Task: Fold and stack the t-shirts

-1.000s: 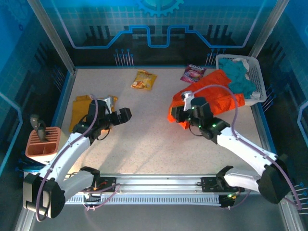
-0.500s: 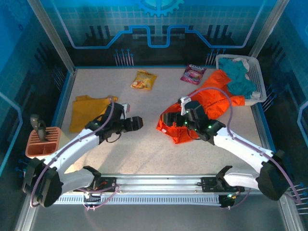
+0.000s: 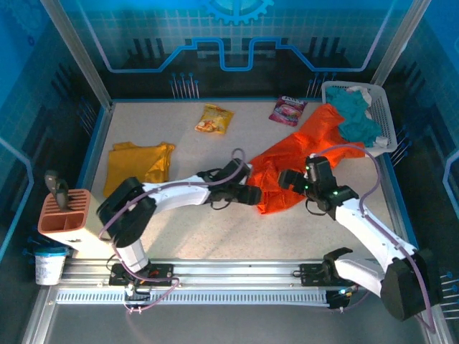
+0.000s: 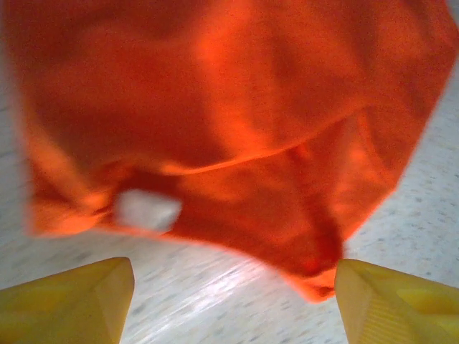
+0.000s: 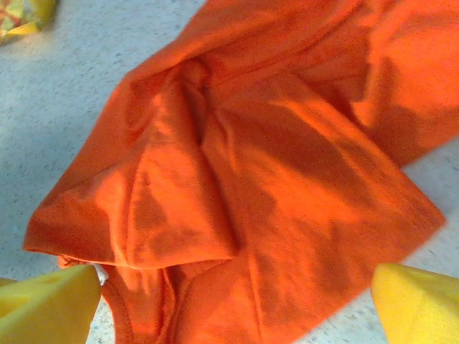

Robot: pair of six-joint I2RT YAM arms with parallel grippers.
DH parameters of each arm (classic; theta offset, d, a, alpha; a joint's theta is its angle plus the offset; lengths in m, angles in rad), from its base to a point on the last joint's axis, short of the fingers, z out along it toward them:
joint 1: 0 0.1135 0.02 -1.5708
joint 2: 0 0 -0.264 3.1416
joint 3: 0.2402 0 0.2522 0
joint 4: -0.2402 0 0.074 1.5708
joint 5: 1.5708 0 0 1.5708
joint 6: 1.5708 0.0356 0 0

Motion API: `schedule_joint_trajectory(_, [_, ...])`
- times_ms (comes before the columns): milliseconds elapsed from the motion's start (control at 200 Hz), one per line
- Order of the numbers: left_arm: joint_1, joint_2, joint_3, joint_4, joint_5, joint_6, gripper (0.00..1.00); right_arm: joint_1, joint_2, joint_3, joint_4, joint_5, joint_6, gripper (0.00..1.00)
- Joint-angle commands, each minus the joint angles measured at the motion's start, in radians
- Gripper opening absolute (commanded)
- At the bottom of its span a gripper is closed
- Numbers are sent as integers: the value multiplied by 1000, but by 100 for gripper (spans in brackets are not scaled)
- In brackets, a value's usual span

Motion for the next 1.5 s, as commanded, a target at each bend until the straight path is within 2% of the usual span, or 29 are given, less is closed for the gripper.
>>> schedule_joint_trajectory(0, [-60, 56, 80, -38, 1, 38, 79, -76, -64, -27, -87, -9, 64, 96])
schedule_joint_trajectory(195, [-109, 127, 110, -35, -3, -49, 80, -214, -58, -80, -69, -35, 86, 88])
schedule_joint_trajectory(360, [-93, 161, 104, -58, -70, -104, 78, -240, 137, -9, -46, -13, 32, 84])
schedule_joint_trajectory(515, [-86, 182, 133, -72, -90, -89, 73, -241, 302, 10, 69, -49, 33, 71])
schedule_joint_trajectory(690, [-85, 179, 120, -58, -109, -99, 65, -214, 450, 47, 134, -76, 53, 47])
schedule_joint_trajectory(725, [-83, 181, 118, -57, -108, -101, 64, -209, 462, 49, 151, -82, 56, 39])
schedule_joint_trajectory(740, [-83, 182, 117, -57, -108, -102, 63, -205, 465, 49, 160, -87, 57, 29])
schedule_joint_trajectory(770, [-83, 183, 116, -57, -108, -104, 60, -201, 463, 52, 163, -91, 57, 18])
schedule_joint_trajectory(780, [-82, 183, 117, -57, -107, -105, 57, -198, 459, 52, 163, -90, 58, 13])
schedule_joint_trajectory(840, [-78, 176, 114, -57, -109, -107, 47, -186, 430, 50, 161, -73, 61, 0])
schedule_joint_trajectory(906, [-76, 161, 105, -49, -111, -110, 31, -178, 373, 41, 155, -62, 55, 0])
schedule_joint_trajectory(956, [-71, 145, 99, -45, -108, -108, 14, -173, 306, 40, 132, -54, 40, 0])
schedule_joint_trajectory(986, [-67, 134, 97, -45, -102, -109, 9, -170, 269, 42, 115, -47, 31, 0])
schedule_joint_trajectory(1131, [-43, 76, 105, -81, -55, -92, 2, -141, 51, 65, 2, 7, -21, 0])
schedule_joint_trajectory(1271, [-39, -12, 114, -103, -21, -66, 1, -97, -150, 109, -84, 88, -94, 0])
schedule_joint_trajectory(1401, [-40, -72, 144, -97, 92, -57, 1, -62, -298, 158, -94, 131, -161, 0])
schedule_joint_trajectory(1496, [-54, -86, 189, -108, 181, -69, 0, -20, -349, 234, -95, 151, -208, 0])
